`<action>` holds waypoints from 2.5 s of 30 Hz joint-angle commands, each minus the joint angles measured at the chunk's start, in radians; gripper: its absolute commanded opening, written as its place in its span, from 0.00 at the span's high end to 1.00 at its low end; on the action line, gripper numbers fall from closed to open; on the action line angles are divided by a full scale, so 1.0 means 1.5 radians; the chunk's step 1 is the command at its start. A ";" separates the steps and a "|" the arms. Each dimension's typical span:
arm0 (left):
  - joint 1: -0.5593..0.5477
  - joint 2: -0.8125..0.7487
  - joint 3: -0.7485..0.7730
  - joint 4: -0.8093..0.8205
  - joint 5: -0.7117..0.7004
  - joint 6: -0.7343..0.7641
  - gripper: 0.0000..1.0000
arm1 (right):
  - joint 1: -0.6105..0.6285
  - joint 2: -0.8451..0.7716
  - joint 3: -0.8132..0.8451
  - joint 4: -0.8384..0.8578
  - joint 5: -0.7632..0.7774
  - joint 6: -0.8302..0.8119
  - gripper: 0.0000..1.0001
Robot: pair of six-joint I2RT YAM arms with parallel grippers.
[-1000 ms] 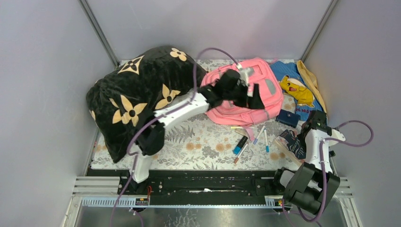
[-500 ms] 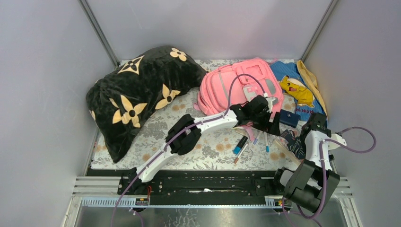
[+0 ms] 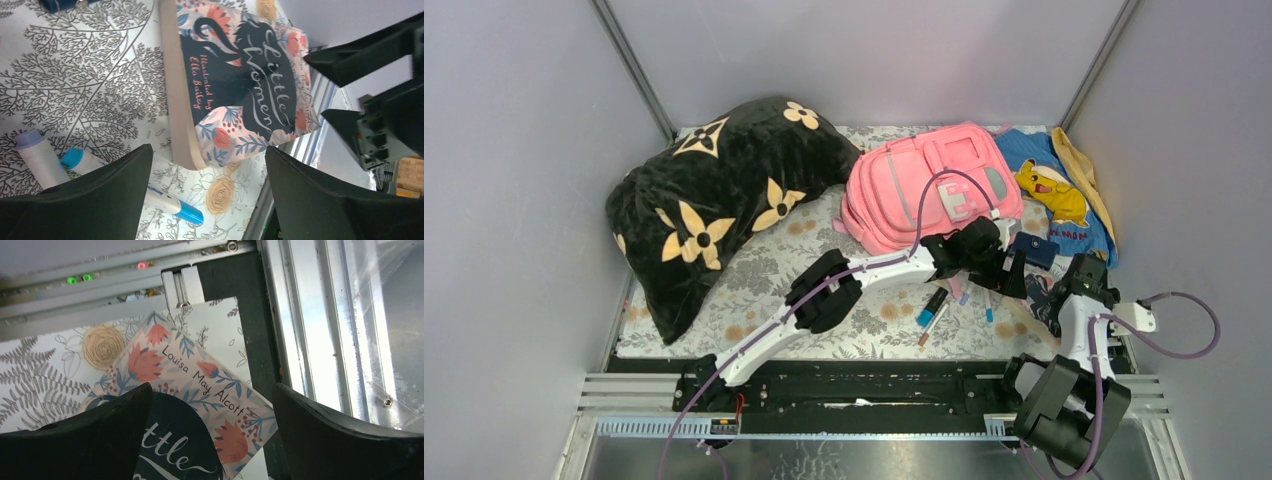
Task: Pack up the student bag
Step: Pick up the book from the center of the board.
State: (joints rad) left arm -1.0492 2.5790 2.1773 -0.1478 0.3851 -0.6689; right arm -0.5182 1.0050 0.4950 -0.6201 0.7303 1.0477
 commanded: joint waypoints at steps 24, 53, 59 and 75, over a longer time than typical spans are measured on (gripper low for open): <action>0.018 -0.043 -0.036 0.025 0.003 0.042 0.16 | -0.030 0.000 -0.071 0.223 -0.328 -0.113 0.11; 0.033 -0.048 -0.054 0.043 0.060 -0.005 1.00 | -0.030 -0.014 -0.113 0.222 -0.505 -0.192 0.21; 0.025 -0.128 -0.093 0.082 0.071 -0.007 1.00 | -0.030 -0.045 -0.045 0.113 -0.451 -0.173 0.11; 0.056 -0.368 -0.175 0.196 0.049 -0.059 1.00 | -0.025 -0.023 0.164 0.089 -0.590 -0.203 0.06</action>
State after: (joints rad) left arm -1.0004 2.1296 1.9385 -0.0177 0.4660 -0.7296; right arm -0.5682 0.9680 0.7288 -0.5510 0.0631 0.7929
